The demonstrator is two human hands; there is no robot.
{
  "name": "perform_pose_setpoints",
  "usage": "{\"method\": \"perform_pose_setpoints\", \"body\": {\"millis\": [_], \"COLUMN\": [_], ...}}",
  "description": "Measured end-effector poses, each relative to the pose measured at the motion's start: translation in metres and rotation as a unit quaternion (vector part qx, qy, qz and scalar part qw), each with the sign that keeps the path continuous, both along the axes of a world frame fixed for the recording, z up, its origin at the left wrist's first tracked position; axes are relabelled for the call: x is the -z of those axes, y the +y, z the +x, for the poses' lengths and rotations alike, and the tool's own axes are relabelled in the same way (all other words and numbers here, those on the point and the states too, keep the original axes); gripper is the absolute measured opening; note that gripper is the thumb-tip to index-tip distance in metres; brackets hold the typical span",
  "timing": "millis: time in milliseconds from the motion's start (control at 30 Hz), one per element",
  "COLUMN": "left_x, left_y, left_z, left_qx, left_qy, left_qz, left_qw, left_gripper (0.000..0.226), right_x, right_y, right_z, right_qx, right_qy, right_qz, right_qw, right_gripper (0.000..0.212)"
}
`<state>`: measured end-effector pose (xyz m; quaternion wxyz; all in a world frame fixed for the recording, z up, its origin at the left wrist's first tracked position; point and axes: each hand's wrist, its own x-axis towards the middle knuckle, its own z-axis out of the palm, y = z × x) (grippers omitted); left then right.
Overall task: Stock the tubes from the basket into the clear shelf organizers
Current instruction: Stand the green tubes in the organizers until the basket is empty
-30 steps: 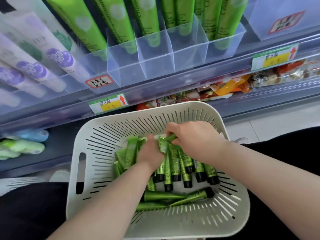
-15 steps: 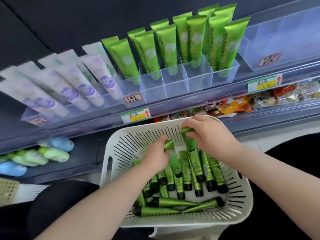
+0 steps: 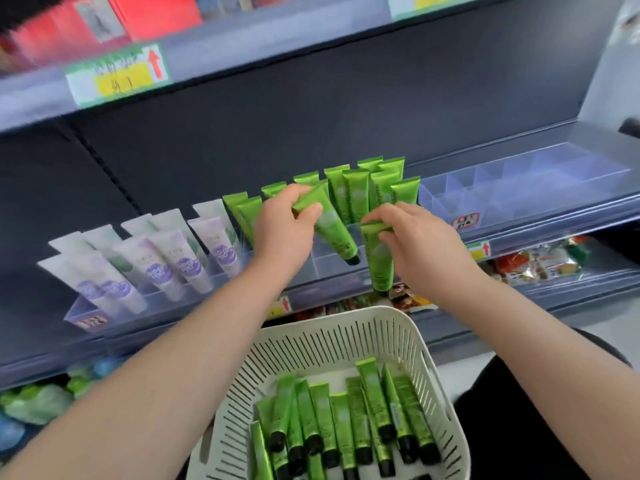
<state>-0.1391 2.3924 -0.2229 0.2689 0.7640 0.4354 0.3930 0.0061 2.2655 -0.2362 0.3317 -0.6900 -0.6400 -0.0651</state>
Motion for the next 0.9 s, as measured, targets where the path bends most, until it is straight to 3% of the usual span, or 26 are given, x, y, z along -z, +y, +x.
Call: {"method": "perform_pose_setpoints", "body": {"millis": [100,233,400,533,767,900], "left_x": [-0.016,-0.016,-0.006,-0.002,-0.016,-0.018], "left_y": [0.01,0.019,0.038,0.043,0.031,0.029], "left_z": [0.029,0.062,0.083,0.083,0.053,0.03], "left_qx": [-0.001,-0.002,0.005,-0.001,0.028,0.032], "left_qy": [-0.006,0.112,0.213,0.216,0.148,0.204], "left_qz": [0.026,0.065,0.04,0.014,0.124,0.155], "left_qw": [1.0,0.992,0.976,0.976,0.981,0.966], "left_gripper": [0.02,0.024,0.031,0.032,0.027,0.025], "right_x": [-0.014,-0.021,-0.02,-0.023,-0.035,-0.034], "right_y": [0.007,0.014,0.018,0.025,0.053,0.07], "right_z": [0.011,0.027,0.037,0.04,0.028,0.021], "right_qx": [0.013,0.03,0.035,0.034,0.036,0.05], "right_qy": [0.009,-0.007,-0.01,-0.009,-0.024,-0.047], "right_qz": [0.021,0.04,0.03,0.032,0.042,0.022], "right_qw": [1.0,0.999,0.999,0.999,0.998,0.997], "right_gripper": [0.033,0.029,0.029,0.028,0.029,0.032]}}
